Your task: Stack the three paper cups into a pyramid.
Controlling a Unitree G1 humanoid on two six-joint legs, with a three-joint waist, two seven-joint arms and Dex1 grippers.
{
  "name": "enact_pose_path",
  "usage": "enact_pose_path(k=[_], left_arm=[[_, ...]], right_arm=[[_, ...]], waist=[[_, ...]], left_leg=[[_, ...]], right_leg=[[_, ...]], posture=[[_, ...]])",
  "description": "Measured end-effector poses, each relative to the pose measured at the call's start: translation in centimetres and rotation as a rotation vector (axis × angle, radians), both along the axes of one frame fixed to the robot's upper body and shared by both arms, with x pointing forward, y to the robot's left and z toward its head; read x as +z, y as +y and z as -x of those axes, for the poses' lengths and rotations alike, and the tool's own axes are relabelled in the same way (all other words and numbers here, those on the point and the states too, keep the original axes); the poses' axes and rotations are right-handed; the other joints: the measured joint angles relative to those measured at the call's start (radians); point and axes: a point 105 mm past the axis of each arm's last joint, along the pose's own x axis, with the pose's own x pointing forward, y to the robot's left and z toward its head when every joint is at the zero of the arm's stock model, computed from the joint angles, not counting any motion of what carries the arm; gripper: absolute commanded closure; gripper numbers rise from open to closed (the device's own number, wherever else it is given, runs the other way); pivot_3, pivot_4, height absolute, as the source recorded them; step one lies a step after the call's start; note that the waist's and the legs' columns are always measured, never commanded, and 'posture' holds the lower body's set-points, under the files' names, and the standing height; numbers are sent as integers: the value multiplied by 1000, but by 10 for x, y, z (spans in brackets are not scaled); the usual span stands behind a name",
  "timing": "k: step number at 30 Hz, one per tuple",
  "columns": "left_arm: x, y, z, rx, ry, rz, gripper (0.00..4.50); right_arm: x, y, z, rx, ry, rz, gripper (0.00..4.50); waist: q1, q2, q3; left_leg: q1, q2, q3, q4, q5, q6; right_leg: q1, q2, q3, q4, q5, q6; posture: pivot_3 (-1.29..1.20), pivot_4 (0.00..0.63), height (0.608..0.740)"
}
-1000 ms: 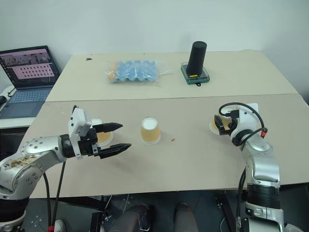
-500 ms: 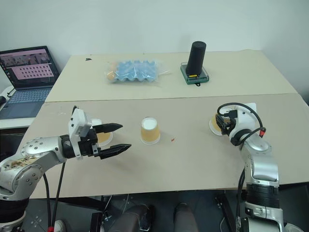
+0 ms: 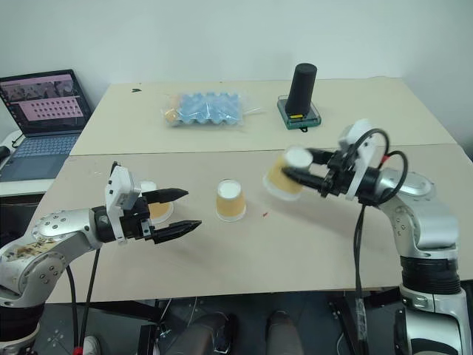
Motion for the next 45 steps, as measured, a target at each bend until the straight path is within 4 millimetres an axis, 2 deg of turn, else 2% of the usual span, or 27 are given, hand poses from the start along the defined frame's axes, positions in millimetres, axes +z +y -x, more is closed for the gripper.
enact_pose_path(k=[5,8,14,23,26,38,39,42,45], left_arm=[[3,-3,3,-12,-12,1,0],[2,-2,2,-5,-10,1,0],[2,-2,2,2,2,4,0],[5,0,1,21,-8,6,0],[5,0,1,22,-8,6,0],[5,0,1,21,-9,6,0],[5,0,1,21,-10,6,0],[5,1,1,23,-12,6,0],[6,1,1,24,-12,6,0]], right_arm=[[-30,4,-7,61,49,106,1913],[-36,2,-12,59,43,134,1913],[-51,13,-18,85,31,180,1913],[-52,40,-25,103,-8,157,1913],[-53,42,-29,94,-17,165,1913],[-56,45,-34,91,-30,179,1913],[-56,45,-34,91,-30,179,940],[-56,45,-35,92,-30,178,24],[-57,45,-36,84,-27,179,8]], waist=[[0,0,0],[1,0,0],[-1,0,0],[-2,0,0],[-1,0,0],[-1,0,0],[-1,0,0],[-2,0,0],[-2,0,0]], left_leg=[[0,0,0,0,0,0],[-1,0,0,0,0,-1],[-1,0,0,0,0,-1],[0,0,0,0,1,-2],[0,0,0,0,4,-7],[0,0,0,0,4,-7],[0,0,0,0,4,-7],[0,0,0,0,4,-7],[0,0,0,0,4,-7]], right_leg=[[-1,0,0,0,0,0],[-1,0,0,1,0,0],[-1,1,1,1,1,-1],[-2,1,1,1,1,-1],[-2,1,1,1,1,-1],[-2,2,1,1,1,-1],[-2,2,1,1,1,-1],[-2,2,1,1,1,-1],[-2,2,1,1,1,-1]], posture=[[0,150,740],[0,150,740],[0,150,740],[0,150,740],[0,150,740],[0,150,740],[0,150,740],[0,150,740],[0,150,740]])
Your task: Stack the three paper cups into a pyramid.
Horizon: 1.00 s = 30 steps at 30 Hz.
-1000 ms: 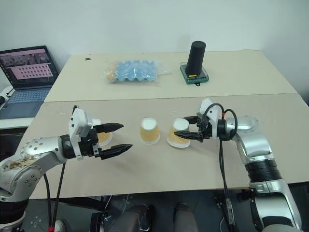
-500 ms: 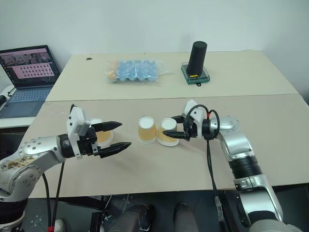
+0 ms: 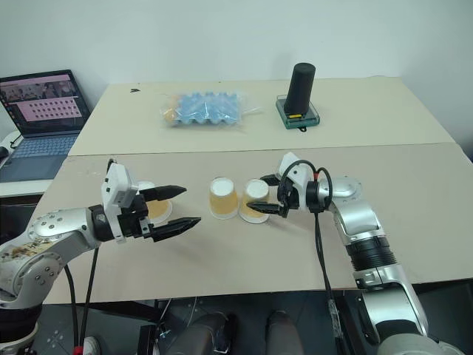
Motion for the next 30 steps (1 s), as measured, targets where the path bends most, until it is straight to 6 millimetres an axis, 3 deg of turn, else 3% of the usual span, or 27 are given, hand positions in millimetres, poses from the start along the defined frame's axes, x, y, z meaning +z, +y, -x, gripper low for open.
enact_pose_path(k=[11,17,25,30], left_arm=[[0,0,0,0,0,0,0],[0,1,1,2,-2,0,0],[-1,1,1,12,-2,2,0],[1,8,-14,177,-58,52,0]], right_arm=[[2,-8,0,-18,-2,14,8],[9,-26,13,-42,-6,21,8],[21,-31,25,-76,-30,6,8],[47,-60,29,-208,-86,-13,8]], waist=[[1,0,0],[3,0,0],[2,0,0],[14,0,0]], left_leg=[[0,0,0,0,0,0],[0,0,0,0,-2,4],[0,0,0,0,-3,5],[-1,0,0,1,-3,5]], right_leg=[[0,0,0,0,0,0],[0,0,0,0,0,0],[0,0,0,0,0,0],[1,-1,0,-1,0,0]], posture=[[0,150,740],[0,150,740],[0,150,740],[0,150,740]])
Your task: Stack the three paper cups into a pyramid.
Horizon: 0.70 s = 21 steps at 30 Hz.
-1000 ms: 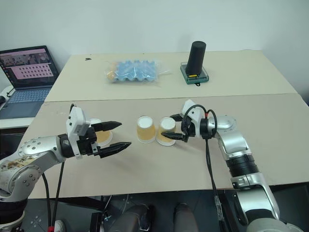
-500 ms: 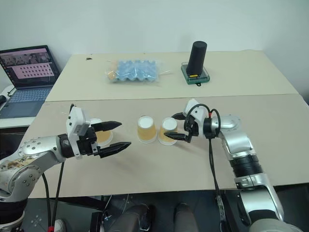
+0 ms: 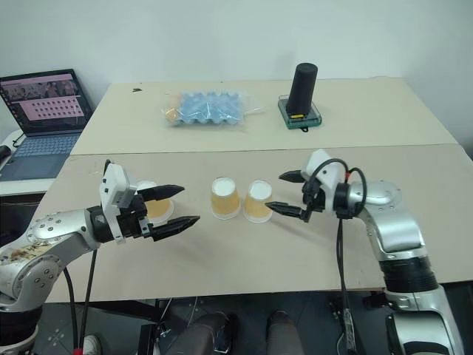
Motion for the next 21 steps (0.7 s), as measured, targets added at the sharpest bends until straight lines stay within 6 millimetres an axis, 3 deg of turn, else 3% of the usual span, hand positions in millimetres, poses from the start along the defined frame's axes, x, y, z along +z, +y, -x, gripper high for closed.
enact_pose_path(k=[4,8,12,15,21], left_arm=[[15,23,-22,354,-143,109,0],[14,45,-11,695,-263,119,0],[10,51,-2,803,-291,99,0],[-4,57,1,840,-248,76,0],[-29,68,-11,837,-156,59,0]], right_arm=[[23,-22,19,-65,-36,-37,8],[33,-33,42,-114,-39,-77,8],[31,-18,55,-66,-10,-96,8],[27,-14,60,-44,11,-108,8],[25,-14,58,-43,23,-110,8]], waist=[[14,-1,0],[15,-2,-1],[20,-2,-1],[19,-3,-1],[20,-3,-1]], left_leg=[[-1,0,0,1,0,0],[-2,1,2,1,-2,1],[1,2,2,2,-1,0],[5,2,2,2,-2,1],[3,2,2,2,-2,1]], right_leg=[[3,-1,0,-1,0,0],[3,-4,2,-1,0,0],[8,-3,-1,-1,0,0],[13,-3,-2,-2,-5,8],[11,-3,-3,-2,-2,3]], posture=[[0,150,740],[0,150,740],[0,150,740],[0,150,740],[0,150,740]])
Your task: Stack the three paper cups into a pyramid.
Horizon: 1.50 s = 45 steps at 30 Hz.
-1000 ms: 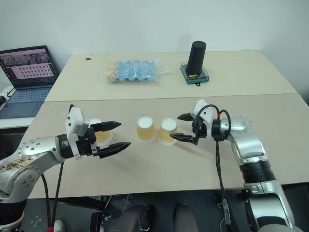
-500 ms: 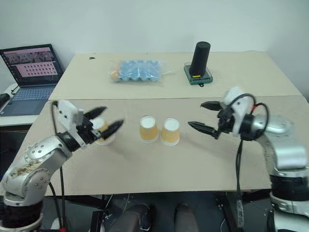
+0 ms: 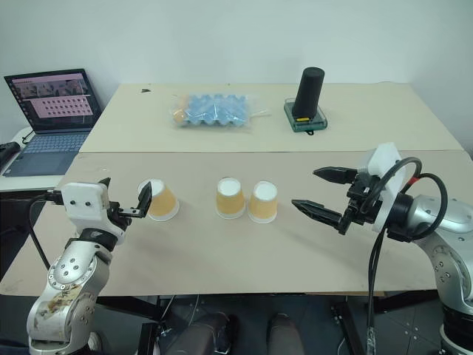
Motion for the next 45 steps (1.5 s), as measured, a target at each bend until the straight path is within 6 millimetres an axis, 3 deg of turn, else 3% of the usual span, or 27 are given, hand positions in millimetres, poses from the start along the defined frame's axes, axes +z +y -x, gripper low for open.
enact_pose_path(k=[9,14,24,37,40,44,45], left_arm=[[-24,-20,-12,-151,73,39,0],[-24,-27,-14,-188,78,41,0],[-22,-25,-24,-195,74,48,0],[-21,-14,-43,-165,70,26,0],[-22,-14,-43,-171,71,27,684],[-20,-15,-44,-181,60,28,2061],[-19,-16,-44,-184,60,28,2089]], right_arm=[[3,-3,-1,-4,-11,7,8],[-1,-3,7,52,30,16,8],[-9,-4,10,180,110,23,8],[-15,-3,2,201,117,39,8],[-15,-3,1,199,117,41,0],[-15,-3,0,187,113,41,0],[-15,-3,0,186,113,41,0]], waist=[[1,-1,0],[0,-1,0],[-3,-1,0],[0,-1,0],[0,-1,0],[0,-1,0],[0,-1,0]], left_leg=[[-1,0,0,0,-1,1],[-1,0,0,0,-1,1],[-1,0,0,0,-1,1],[-2,0,0,0,-1,2],[-2,0,0,0,-1,2],[-2,0,0,0,-1,2],[-2,0,0,0,-1,2]], right_leg=[[-1,0,0,0,1,-1],[-1,0,-1,0,1,-1],[-1,-1,0,-1,1,-1],[-2,0,-1,0,1,-1],[-2,0,-1,0,1,-1],[-2,0,-1,0,1,-1],[-2,0,-1,0,1,-1]], posture=[[0,150,740],[0,150,740],[0,150,740],[0,150,740],[0,150,740],[0,150,740],[0,150,740]])
